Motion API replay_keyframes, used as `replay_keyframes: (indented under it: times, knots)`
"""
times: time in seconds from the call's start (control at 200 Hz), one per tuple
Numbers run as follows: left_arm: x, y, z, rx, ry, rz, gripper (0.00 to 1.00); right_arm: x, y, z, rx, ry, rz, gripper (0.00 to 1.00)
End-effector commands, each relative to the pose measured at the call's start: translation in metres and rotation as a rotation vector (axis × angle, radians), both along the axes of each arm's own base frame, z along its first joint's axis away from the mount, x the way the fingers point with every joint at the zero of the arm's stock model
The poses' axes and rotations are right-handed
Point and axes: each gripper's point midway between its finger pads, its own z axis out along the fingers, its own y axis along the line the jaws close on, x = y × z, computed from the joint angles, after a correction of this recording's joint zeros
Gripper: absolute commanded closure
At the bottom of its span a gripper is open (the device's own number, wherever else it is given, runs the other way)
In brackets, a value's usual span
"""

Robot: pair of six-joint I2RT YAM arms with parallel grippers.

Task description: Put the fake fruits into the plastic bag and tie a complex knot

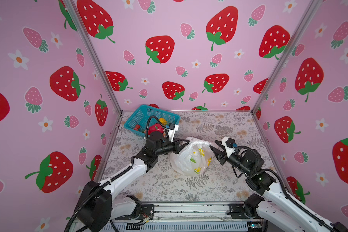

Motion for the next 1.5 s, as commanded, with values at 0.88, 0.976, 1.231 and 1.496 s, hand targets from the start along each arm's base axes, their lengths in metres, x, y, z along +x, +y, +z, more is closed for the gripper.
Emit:
replay_keyframes:
  times: [0.88, 0.976, 1.231, 1.496]
  knots:
    - [0.010, 0.010, 0.023, 0.003, -0.059, 0.084, 1.00, 0.002, 0.004, 0.014, -0.048, 0.024, -0.022, 1.00]
    - [0.016, 0.022, 0.025, 0.015, -0.070, 0.160, 1.00, 0.006, -0.008, 0.000, -0.066, 0.111, -0.092, 1.00]
    - [0.024, 0.040, 0.030, 0.021, -0.088, 0.270, 1.00, 0.013, -0.027, -0.047, -0.127, 0.305, -0.221, 1.00]
    - [0.042, 0.072, 0.006, 0.106, -0.049, 0.432, 1.00, 0.027, -0.043, -0.077, -0.145, 0.428, -0.326, 1.00]
